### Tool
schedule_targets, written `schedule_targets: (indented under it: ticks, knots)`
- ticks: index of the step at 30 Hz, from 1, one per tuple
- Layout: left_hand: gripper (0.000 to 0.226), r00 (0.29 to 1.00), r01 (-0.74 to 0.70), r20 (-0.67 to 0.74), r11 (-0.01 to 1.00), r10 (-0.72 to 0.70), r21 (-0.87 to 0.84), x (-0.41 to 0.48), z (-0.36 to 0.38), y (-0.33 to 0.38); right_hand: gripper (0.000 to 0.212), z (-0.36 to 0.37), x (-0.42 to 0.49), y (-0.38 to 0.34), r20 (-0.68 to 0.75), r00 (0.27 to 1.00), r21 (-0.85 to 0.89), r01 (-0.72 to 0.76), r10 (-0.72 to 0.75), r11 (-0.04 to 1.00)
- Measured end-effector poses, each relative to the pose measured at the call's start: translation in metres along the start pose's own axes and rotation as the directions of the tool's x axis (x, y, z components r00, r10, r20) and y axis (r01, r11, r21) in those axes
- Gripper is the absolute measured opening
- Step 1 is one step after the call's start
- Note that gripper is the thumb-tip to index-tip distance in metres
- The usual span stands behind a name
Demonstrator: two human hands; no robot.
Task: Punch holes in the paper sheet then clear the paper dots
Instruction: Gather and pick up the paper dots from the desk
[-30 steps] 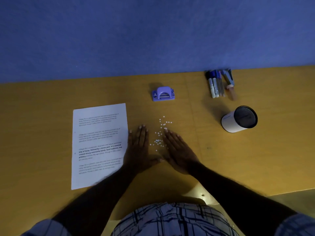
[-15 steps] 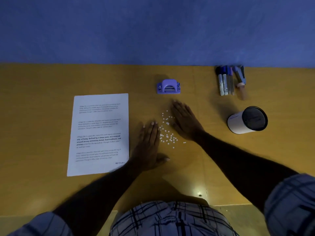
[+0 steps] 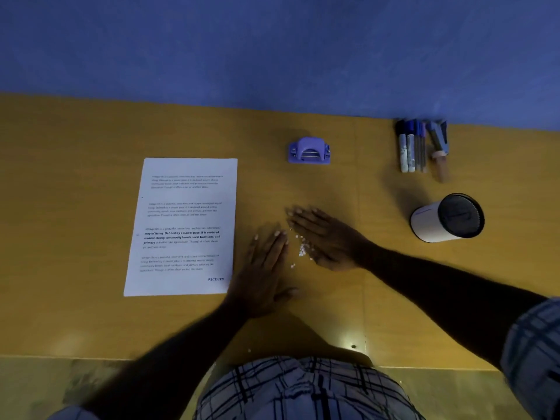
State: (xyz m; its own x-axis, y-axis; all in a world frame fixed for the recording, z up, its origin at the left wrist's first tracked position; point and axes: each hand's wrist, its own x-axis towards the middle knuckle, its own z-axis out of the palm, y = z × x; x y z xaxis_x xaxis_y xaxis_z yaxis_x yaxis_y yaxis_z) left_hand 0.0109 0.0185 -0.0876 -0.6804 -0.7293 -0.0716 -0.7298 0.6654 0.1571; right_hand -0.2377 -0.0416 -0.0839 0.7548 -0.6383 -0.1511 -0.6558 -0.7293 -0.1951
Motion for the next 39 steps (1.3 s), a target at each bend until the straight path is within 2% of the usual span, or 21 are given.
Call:
schedule_targets:
  ticks: [3,5,8,10,13,17,20,22,24,26,29,31,35,39]
  knots:
    - [0.095,0.997,0.063,0.036,0.998,-0.063,0.005,-0.002,-0.002,-0.013,0.081,0.002,-0.012,-0.004,0.058,0.993,0.005,0.100,-0.100,0.995]
    - [0.099,0.992,0.115,0.054,0.993,-0.115,0.015,0.000,-0.003,-0.020,0.077,0.001,-0.017,-0.003,0.024,0.994,0.056,0.101,-0.103,0.993]
    - [0.106,0.989,0.135,0.058,0.991,-0.135,0.018,0.004,-0.003,-0.025,0.068,-0.002,-0.018,0.001,-0.099,0.984,0.127,-0.132,0.145,0.983]
    - [0.109,0.987,0.143,0.067,0.990,-0.143,0.018,0.006,-0.004,-0.024,0.067,-0.003,-0.012,0.000,-0.081,0.955,0.119,-0.275,0.285,0.954]
    - [0.113,0.981,0.172,0.082,0.985,-0.173,0.019,0.009,-0.003,-0.019,0.069,0.000,-0.004,-0.009,-0.033,0.936,0.082,-0.348,0.351,0.934]
    - [0.115,0.978,0.182,0.103,0.983,-0.184,0.024,0.009,-0.005,-0.015,0.075,0.005,-0.009,-0.024,-0.045,0.967,0.093,-0.246,0.251,0.965]
    - [0.109,0.990,0.088,0.107,0.996,-0.089,0.018,0.008,-0.004,-0.010,0.077,0.010,-0.015,-0.037,-0.064,0.982,0.105,-0.169,0.177,0.980]
    - [0.104,0.995,0.017,0.097,1.000,-0.018,0.010,0.007,-0.002,-0.001,0.075,0.012,-0.020,-0.043,-0.070,0.982,0.115,-0.165,0.173,0.980]
    - [0.101,0.996,0.018,0.086,1.000,-0.018,0.004,0.005,0.000,0.007,0.071,0.012,-0.023,-0.048,-0.097,0.976,0.157,-0.181,0.197,0.971]
    - [0.100,0.993,0.080,0.082,0.997,-0.080,0.006,0.003,-0.004,0.008,0.065,0.009,-0.026,-0.052,-0.155,0.951,0.258,-0.221,0.267,0.940]
    - [0.093,0.990,0.137,0.043,0.991,-0.137,0.000,0.000,-0.015,-0.002,0.059,0.004,-0.034,-0.061,-0.255,0.853,0.417,-0.327,0.455,0.848]
    - [0.087,0.990,0.136,0.029,0.991,-0.136,-0.007,-0.004,-0.022,-0.014,0.062,0.003,-0.041,-0.069,-0.286,0.806,0.458,-0.360,0.518,0.813]
    - [0.088,0.993,0.095,0.064,0.995,-0.096,0.016,-0.019,-0.031,-0.033,0.074,0.009,-0.047,-0.090,-0.231,0.789,0.477,-0.418,0.569,0.773]
    - [0.101,0.992,-0.047,0.113,0.999,0.046,0.005,-0.045,-0.027,-0.041,0.080,0.016,-0.049,-0.105,-0.206,0.782,0.493,-0.437,0.589,0.752]
